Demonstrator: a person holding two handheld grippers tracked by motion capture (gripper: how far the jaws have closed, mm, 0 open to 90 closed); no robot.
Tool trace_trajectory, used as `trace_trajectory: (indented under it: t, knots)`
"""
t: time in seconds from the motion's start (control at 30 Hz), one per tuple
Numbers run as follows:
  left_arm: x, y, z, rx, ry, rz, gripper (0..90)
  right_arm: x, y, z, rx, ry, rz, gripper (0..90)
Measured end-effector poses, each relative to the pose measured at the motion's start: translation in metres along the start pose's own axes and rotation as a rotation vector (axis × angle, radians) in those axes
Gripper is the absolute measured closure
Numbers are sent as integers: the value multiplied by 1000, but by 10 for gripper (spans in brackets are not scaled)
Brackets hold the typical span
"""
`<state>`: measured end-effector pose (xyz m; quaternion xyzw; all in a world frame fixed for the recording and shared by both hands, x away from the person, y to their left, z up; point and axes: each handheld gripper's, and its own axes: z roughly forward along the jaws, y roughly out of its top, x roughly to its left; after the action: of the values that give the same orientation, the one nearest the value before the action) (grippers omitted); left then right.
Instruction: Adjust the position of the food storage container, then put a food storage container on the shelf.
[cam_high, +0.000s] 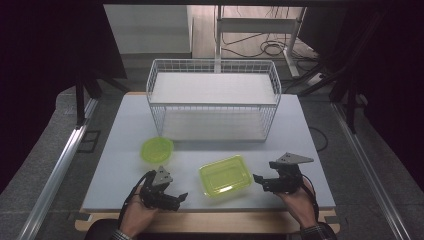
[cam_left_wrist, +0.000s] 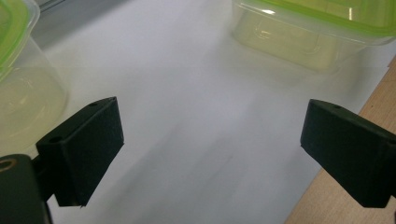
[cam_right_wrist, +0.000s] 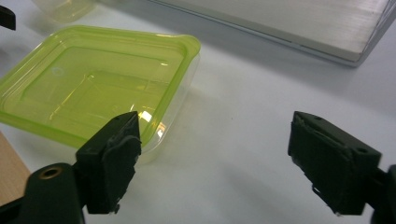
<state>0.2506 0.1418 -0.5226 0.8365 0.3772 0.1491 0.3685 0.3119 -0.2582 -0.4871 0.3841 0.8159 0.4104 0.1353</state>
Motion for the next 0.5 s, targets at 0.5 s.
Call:
trace_trajectory:
  t: [0.5]
  knots:
    - [0, -1, 2, -43, 68, 27, 28, 2, 2, 11, -7, 8, 34, 42]
